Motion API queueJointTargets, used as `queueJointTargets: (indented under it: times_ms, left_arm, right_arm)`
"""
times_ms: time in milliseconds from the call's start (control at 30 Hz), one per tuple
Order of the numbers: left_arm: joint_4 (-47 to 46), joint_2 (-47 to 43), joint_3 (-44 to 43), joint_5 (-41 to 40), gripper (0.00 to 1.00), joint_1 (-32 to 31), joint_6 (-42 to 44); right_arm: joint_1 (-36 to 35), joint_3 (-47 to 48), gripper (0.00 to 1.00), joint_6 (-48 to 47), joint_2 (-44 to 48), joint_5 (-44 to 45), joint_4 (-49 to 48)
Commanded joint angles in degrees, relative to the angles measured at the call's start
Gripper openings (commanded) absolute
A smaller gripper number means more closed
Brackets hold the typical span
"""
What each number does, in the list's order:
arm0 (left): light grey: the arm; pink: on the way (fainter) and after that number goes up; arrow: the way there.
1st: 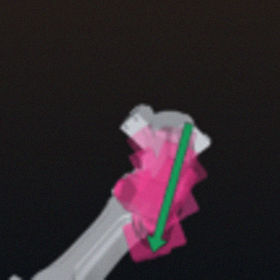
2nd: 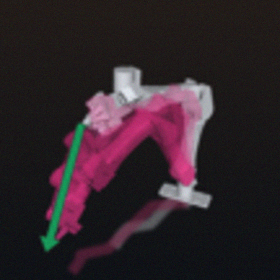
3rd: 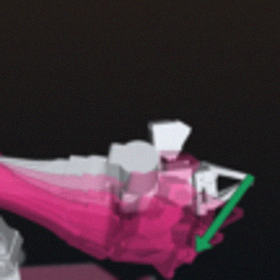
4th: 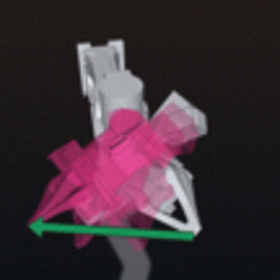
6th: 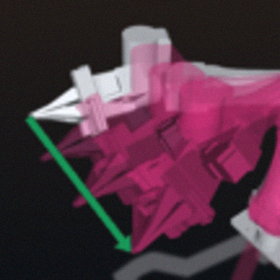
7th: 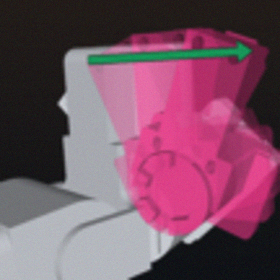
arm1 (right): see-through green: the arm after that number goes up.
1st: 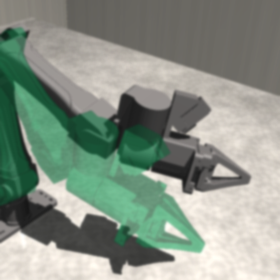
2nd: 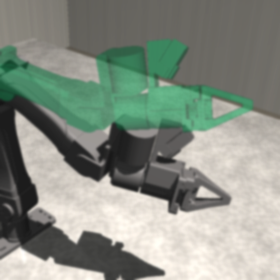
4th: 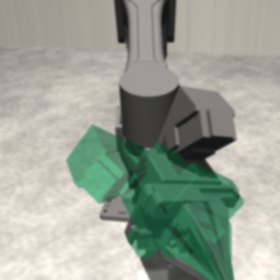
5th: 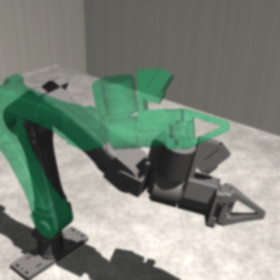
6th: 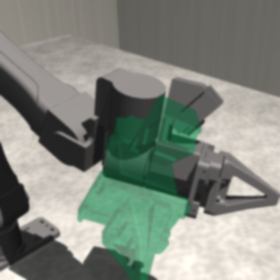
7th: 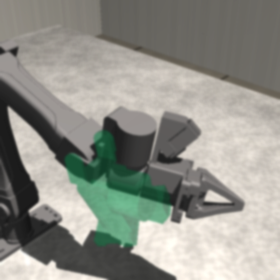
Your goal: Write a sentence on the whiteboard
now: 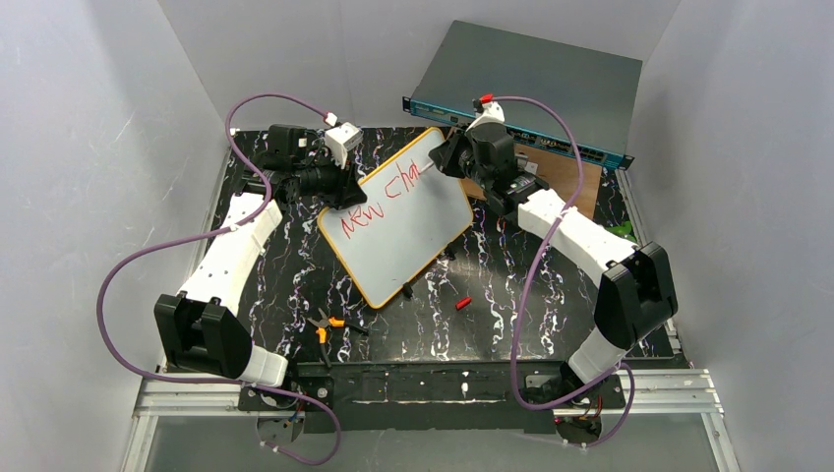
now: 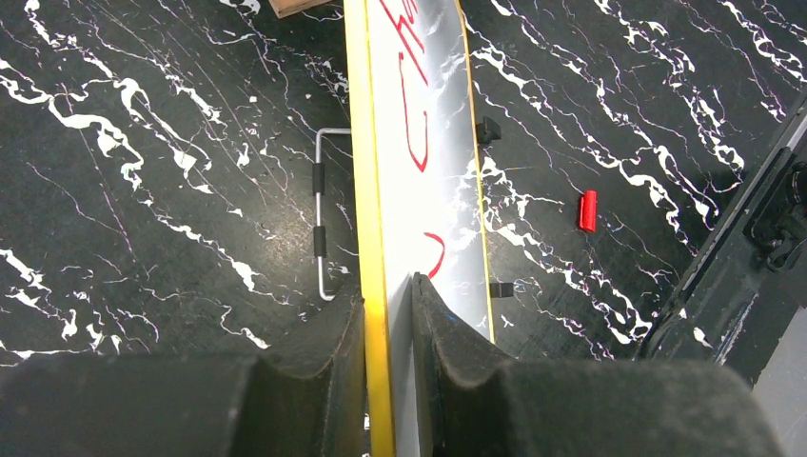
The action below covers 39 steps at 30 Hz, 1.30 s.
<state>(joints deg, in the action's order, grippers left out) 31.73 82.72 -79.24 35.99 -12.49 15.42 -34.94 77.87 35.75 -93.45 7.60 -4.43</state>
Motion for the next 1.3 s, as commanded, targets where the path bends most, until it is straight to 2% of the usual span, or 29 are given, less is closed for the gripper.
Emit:
queueJointTargets:
  times_ms: [0, 367, 700, 1267]
  left_arm:
    - [0.3, -1.5, -0.5, -1.1, 0.00, -0.5, 4.9]
    - [0.4, -1.0, -0.9, -0.9, 0.00, -0.6, 4.7]
    - [0.3, -1.0, -1.1, -1.1, 0.00, -0.9, 4.7]
    - [0.4, -1.3, -0.7, -1.2, 0.00, -0.9, 4.9]
  right_arm:
    - [-0.1, 0.3, 0.01, -0.5, 0.8, 1.0, -2.2]
    - [-0.3, 5.6, 0.01, 0.9, -0.7, -2.7, -4.4]
    - [-0.2, 8.9, 0.01, 0.7, -2.3, -0.6, -3.1]
    - [1.1, 7.2, 0.01, 0.2, -1.5, 2.8, -1.1]
